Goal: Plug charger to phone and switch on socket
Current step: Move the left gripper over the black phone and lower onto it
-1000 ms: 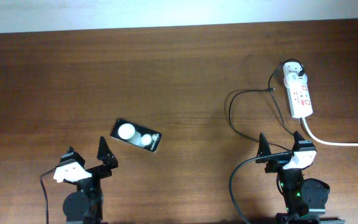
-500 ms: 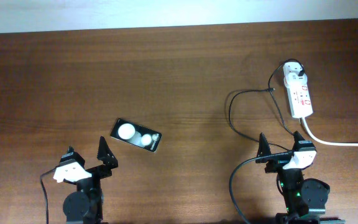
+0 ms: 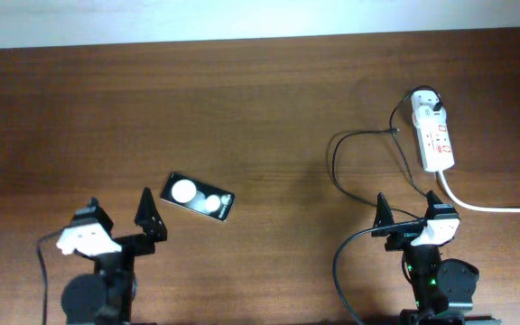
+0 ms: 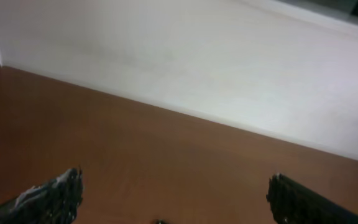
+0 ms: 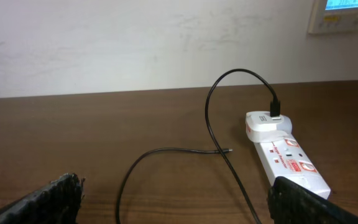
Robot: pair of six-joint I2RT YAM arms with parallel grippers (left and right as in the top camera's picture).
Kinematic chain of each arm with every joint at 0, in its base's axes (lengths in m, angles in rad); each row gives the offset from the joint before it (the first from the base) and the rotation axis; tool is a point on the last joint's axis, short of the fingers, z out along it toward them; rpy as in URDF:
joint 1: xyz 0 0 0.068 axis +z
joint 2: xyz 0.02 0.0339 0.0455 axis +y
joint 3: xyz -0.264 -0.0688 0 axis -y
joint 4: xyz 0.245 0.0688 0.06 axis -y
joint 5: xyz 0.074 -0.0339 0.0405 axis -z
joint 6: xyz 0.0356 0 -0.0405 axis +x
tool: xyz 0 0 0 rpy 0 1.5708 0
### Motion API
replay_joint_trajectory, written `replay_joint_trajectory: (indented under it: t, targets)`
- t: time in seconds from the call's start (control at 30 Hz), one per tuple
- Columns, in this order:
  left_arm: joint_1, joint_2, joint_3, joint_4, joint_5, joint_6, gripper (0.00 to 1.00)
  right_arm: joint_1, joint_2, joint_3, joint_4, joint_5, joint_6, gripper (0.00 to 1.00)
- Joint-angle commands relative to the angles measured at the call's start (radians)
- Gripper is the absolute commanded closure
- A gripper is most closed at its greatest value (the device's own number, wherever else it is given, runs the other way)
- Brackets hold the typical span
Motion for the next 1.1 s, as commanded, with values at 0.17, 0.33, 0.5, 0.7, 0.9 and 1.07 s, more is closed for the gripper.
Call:
replay_joint_trajectory:
  t: [0.17, 0.33, 0.5, 0.7, 0.9, 1.07]
  targets:
    - [0.003, 0.655, 0.728, -0.548, 0.056, 0.016, 0.01, 0.008, -0.003, -0.008, -0.001, 0.008, 0.005, 0.01]
    - [-0.016, 0.924, 1.059, -0.862, 0.162, 0.016, 0.01, 0.008, -0.003, -0.008, -0.001, 0.008, 0.005, 0.01]
    - [-0.016, 1.002, 1.057, -0.936, 0.262, -0.050, 0.01, 0.008, -0.003, -0.008, -0.001, 0.008, 0.005, 0.01]
    - [-0.085, 1.057, 1.068, -0.990, 0.032, -0.387, 0.01, 0.008, -0.003, -0.008, -0.001, 0.008, 0.005, 0.01]
    - [-0.163, 1.284, 1.247, -1.116, -0.040, -0.591, 0.02, 0.008, -0.003, -0.008, -0.001, 0.008, 0.005, 0.01]
    - [-0.162, 1.480, 1.301, -1.131, 0.016, -0.845, 0.01, 0.008, -0.003, -0.008, -0.001, 0.008, 0.005, 0.01]
